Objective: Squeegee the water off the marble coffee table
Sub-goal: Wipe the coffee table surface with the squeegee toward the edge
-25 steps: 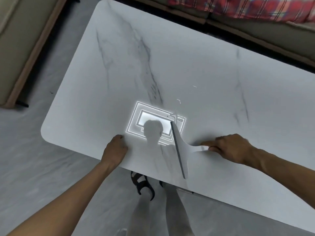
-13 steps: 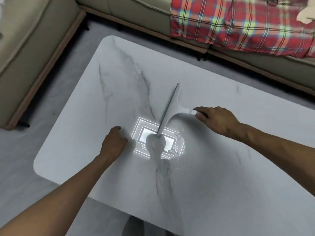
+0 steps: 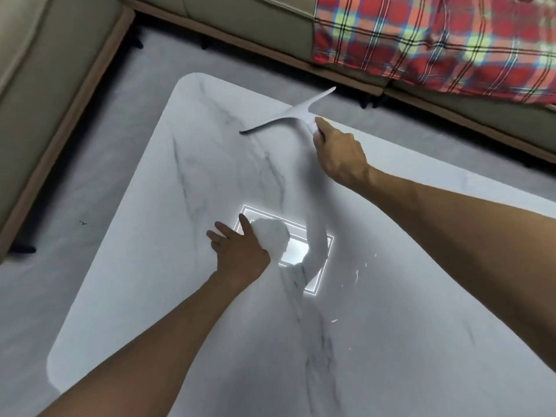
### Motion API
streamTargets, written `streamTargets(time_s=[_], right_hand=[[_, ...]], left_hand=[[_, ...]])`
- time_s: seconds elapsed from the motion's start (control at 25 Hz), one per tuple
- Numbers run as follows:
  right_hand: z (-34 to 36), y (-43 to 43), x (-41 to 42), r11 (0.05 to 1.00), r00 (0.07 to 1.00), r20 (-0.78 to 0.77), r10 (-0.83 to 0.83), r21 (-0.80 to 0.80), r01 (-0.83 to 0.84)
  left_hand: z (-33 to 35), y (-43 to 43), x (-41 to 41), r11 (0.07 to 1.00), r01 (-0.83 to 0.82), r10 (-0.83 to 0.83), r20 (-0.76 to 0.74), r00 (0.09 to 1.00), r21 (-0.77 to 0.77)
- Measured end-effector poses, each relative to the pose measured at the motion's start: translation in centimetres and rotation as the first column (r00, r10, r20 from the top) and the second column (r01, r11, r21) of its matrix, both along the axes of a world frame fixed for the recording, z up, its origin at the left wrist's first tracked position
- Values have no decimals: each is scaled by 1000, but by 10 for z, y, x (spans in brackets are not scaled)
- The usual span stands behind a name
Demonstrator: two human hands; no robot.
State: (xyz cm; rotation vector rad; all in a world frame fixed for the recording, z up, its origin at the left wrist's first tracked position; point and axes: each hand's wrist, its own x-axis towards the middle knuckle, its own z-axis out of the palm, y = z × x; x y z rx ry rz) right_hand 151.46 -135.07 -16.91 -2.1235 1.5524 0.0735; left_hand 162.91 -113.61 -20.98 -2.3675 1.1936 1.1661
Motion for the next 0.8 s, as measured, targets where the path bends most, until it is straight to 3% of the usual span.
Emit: streamTargets(time_s=[0.16,0.36,0.48,0.64,0.8], right_hand=[[10,32,-68,997,994,-76,75,9,-74],[49,94,-196,982,944,-313,104,185,-46],[76,100,-239,982,908,-405,105,185,-32],[60,56,-218,999,966,-258,7,38,3],[31,35,-185,996,987,-151,-54,59,64]], left_hand=[[2,-3,0,1000,8,-8,-8,1000,13],[10,-7,-1,997,44,-44,-2,999,63],[14,-10,-2,996,30,-30,-2,1000,80],[21,-4,-17,999,-45,45,30,999,-16],[23,0,-57,974,23,-11,55,998,-224]])
